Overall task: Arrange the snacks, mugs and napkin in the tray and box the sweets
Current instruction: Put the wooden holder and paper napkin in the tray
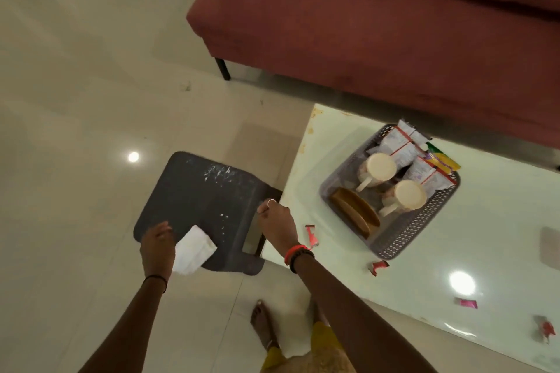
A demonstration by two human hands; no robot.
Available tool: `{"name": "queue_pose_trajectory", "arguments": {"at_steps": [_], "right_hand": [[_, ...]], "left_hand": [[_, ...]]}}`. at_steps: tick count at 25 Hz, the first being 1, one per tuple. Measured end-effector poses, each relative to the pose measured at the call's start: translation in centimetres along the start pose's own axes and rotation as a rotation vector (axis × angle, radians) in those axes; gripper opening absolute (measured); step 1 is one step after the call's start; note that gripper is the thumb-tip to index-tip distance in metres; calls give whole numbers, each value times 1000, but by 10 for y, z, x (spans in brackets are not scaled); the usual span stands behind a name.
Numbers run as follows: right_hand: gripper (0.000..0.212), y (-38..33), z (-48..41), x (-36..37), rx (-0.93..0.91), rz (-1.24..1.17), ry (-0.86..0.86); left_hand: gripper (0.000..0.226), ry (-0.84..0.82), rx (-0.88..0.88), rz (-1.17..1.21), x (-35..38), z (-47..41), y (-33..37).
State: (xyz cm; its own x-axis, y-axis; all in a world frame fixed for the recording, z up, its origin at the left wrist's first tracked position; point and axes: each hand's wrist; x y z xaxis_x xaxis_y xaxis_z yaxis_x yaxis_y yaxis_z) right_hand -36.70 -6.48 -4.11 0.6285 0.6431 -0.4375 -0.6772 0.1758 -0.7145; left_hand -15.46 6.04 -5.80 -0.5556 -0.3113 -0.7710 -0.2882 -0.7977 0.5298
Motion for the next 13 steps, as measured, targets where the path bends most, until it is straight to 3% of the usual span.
{"name": "queue_pose_trajectory", "arguments": {"at_steps": [2,5,7,9,13], "right_hand": [[18,-5,-8,38,20,-22,-84],[11,-8,-22,95,37,23,-219],[10,-8,-33,130,49,35,-264],[22,-8,-40,156,29,105,-266],[48,-11,-44,191,-9,281,-227]], "left_hand": [[27,27,-152,36,-6,-2,-42],[42,-129,-294,68,1,-3,-88],[54,-210,-419,234,11,-5,-107],[51,-259,-496,421,21,-7,-119],[30,-382,-450,488,31,-14,-130]]}}
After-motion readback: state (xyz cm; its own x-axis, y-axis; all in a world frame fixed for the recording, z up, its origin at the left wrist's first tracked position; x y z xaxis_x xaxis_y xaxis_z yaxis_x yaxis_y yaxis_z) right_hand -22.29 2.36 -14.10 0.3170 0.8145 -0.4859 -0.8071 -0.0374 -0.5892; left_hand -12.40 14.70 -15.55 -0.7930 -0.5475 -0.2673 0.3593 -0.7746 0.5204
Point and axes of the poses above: each hand's wrist, its own z-axis away from the middle knuckle, its own x-axis out of the palm, y = z × x, and after that the axes turned 4 degrees about -y, right-handed
